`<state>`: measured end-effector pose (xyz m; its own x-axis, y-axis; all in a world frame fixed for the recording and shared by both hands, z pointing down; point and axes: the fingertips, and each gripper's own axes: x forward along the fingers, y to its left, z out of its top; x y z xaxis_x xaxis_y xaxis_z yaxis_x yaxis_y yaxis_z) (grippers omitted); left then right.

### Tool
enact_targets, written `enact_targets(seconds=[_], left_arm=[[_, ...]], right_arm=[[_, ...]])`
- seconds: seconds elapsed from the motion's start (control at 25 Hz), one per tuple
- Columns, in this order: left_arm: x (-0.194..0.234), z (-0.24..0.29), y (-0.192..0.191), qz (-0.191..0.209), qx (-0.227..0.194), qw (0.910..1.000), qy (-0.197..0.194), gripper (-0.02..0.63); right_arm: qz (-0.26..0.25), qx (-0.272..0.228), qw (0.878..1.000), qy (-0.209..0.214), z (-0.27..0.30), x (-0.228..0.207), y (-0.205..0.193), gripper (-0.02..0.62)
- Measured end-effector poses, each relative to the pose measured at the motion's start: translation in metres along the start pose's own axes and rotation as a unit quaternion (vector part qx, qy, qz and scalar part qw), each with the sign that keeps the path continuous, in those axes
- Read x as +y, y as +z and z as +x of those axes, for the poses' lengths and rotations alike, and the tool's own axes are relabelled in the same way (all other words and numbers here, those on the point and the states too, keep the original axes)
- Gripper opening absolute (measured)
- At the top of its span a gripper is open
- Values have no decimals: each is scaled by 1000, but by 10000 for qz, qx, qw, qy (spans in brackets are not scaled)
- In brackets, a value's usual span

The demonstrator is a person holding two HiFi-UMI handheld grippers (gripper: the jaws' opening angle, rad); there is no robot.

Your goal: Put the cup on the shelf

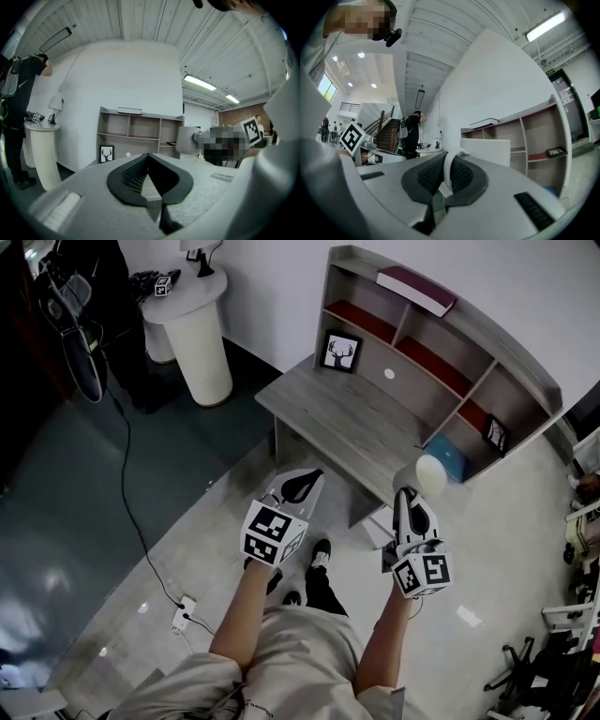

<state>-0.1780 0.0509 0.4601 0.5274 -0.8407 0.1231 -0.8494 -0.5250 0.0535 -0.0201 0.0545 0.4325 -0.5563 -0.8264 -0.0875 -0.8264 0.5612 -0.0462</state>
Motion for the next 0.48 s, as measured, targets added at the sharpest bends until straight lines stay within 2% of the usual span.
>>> enact_targets(seconds=[0.28, 0.48], left_arm=[[23, 47, 14, 114, -5, 9999, -21, 11], [31, 100, 30, -46, -236, 9996, -135, 11]], right_arm=[[26, -64, 10000, 56, 46, -27, 4, 15], [-55, -121, 9999, -6, 78, -68, 18, 15]])
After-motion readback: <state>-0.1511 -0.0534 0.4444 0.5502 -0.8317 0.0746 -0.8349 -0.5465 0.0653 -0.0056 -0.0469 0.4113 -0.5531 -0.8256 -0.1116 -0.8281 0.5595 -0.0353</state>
